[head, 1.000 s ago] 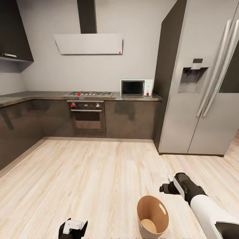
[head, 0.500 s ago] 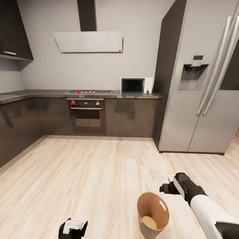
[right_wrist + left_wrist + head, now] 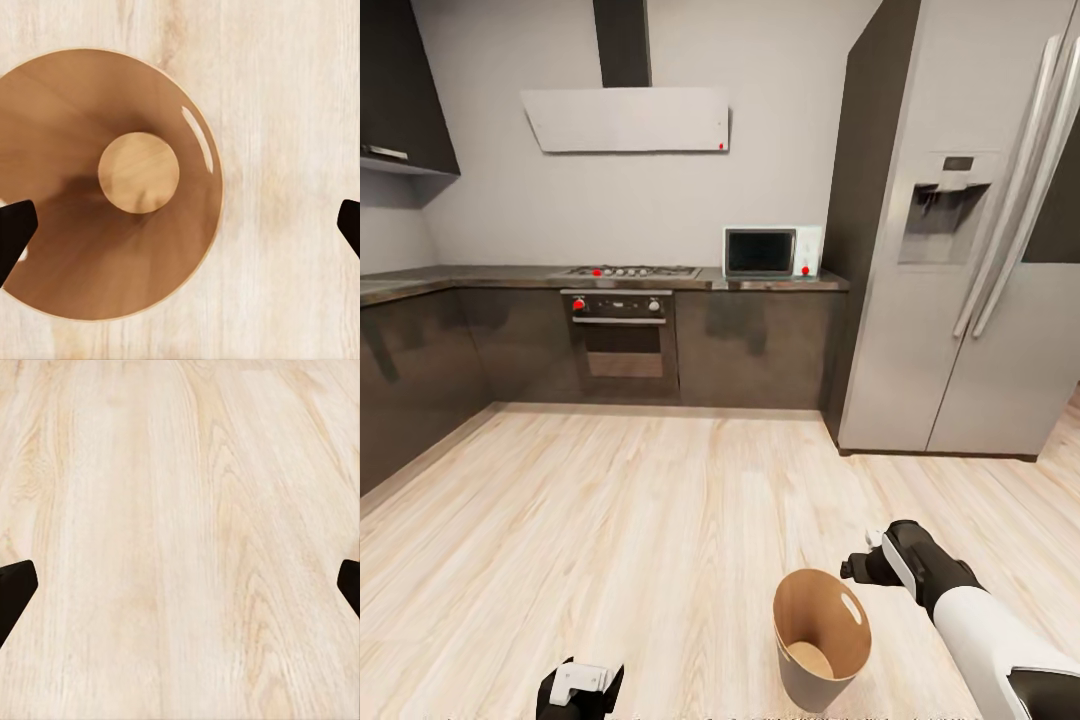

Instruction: Put the three can of soda from the living room inside the tash can in the kitchen.

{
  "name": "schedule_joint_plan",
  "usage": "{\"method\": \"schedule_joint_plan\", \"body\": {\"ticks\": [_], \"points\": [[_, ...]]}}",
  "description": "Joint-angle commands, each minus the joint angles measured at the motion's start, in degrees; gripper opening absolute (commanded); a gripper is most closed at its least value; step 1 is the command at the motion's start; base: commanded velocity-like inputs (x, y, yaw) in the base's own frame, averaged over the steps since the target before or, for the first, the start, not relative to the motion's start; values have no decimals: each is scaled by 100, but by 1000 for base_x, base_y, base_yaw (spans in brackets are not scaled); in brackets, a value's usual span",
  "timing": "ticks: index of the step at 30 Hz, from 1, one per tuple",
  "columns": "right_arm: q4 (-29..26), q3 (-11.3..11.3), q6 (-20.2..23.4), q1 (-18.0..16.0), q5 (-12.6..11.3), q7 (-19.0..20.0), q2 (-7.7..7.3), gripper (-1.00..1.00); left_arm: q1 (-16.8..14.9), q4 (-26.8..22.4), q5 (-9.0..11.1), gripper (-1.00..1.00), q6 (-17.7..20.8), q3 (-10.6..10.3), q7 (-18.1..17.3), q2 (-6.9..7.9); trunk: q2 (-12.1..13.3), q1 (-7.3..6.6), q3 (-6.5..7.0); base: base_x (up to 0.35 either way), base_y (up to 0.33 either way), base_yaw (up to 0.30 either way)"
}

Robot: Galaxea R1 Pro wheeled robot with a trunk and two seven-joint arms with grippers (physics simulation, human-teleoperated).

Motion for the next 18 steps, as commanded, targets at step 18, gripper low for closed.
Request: {"method": "schedule_joint_plan", "body": {"ticks": [18], "points": [[0,0,0,-1,0,0,-2,100,1,0,-5,100,-1,0,0,-1,-723,396,-324,0,0,0]]}}
